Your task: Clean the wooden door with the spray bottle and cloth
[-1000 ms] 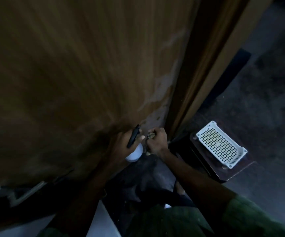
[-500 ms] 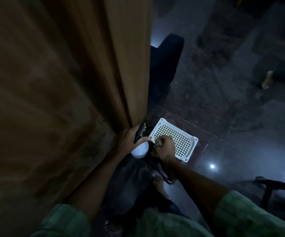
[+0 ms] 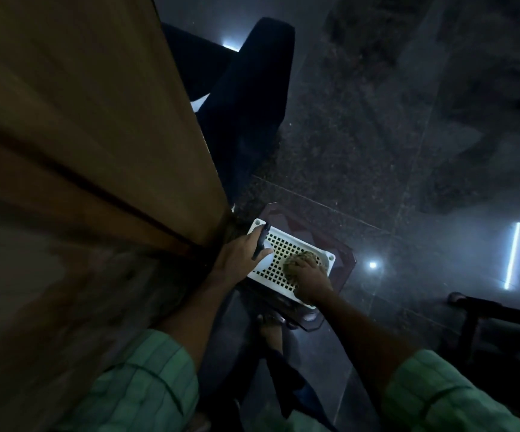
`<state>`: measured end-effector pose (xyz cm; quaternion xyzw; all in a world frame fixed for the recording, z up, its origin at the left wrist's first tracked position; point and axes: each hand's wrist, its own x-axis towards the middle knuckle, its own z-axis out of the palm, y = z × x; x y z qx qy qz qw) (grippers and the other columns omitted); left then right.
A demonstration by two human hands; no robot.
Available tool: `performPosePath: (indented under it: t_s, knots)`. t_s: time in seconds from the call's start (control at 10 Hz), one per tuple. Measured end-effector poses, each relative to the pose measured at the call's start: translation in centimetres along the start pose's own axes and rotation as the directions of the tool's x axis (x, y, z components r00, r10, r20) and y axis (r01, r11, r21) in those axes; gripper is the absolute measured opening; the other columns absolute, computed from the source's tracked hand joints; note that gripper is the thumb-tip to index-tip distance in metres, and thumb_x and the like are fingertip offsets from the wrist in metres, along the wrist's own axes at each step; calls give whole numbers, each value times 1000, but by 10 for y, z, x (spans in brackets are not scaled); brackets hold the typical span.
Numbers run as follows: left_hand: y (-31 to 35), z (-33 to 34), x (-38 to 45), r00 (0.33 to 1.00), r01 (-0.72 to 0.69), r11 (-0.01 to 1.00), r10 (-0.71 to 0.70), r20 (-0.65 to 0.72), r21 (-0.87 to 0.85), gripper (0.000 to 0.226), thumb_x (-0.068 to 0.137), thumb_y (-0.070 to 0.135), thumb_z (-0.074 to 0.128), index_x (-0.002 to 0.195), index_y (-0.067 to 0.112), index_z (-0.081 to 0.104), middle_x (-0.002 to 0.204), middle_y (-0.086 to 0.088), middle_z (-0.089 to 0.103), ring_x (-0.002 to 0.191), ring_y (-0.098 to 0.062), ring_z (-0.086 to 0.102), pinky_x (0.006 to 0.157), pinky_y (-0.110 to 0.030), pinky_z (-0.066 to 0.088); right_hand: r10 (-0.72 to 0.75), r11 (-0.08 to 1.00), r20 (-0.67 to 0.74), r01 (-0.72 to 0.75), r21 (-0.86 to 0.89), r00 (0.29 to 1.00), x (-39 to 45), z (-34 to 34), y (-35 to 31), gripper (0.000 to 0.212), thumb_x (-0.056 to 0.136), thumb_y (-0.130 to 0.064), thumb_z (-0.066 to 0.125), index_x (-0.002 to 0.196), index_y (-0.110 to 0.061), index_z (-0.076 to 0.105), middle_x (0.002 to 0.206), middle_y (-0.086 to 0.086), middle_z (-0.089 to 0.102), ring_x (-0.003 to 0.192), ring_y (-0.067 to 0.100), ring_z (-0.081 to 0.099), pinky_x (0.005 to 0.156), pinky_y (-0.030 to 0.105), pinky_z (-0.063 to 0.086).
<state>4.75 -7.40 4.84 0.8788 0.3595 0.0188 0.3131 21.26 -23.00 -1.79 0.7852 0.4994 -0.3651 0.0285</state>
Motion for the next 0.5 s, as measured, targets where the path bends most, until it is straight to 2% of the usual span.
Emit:
performPosePath:
  t_s: [0.1,0.2,0.3,0.4,0.5]
  knots:
    - [-3,15,16,991,20,996,-31,128,88,69,104,42,64,162,15,38,122,-17,72,109,-36,68,83,-43,52,43,997,158,-32,-72,987,5,-12,2,75,85,-23,71,152,-39,44,168,-8,23,157,33,8,123,63,12]
    - [2,23,24,978,64,986,-92,186,151,67,107,40,60,165,18,33,135,-14,68,121,-33,64,93,-43,51,42,996,178,-28,-79,983,14,-17,1,70,87,-26,68,151,-40,44,169,-7,19,156,36,9,122,64,11]
    - [12,25,25,981,116,984,-134,137,132,60,108,35,58,161,15,37,136,-16,68,121,-33,66,96,-43,52,22,992,113,-8,-122,993,25,-20,-2,53,88,-30,64,141,-36,57,160,-3,36,150,33,26,120,57,21]
    - [13,23,16,974,147,981,-165,153,125,59,105,35,59,158,14,40,140,-14,66,126,-31,64,99,-42,51,-8,977,53,19,-211,999,31,-22,-11,37,88,-31,65,124,-25,67,137,4,56,133,32,47,116,51,34]
    - [12,19,6,976,196,980,-198,96,23,65,101,33,66,157,12,41,142,-16,64,129,-33,62,102,-43,50,-7,980,34,13,-198,999,32,-27,-19,28,89,-29,62,114,-20,69,126,9,60,124,33,54,111,53,40]
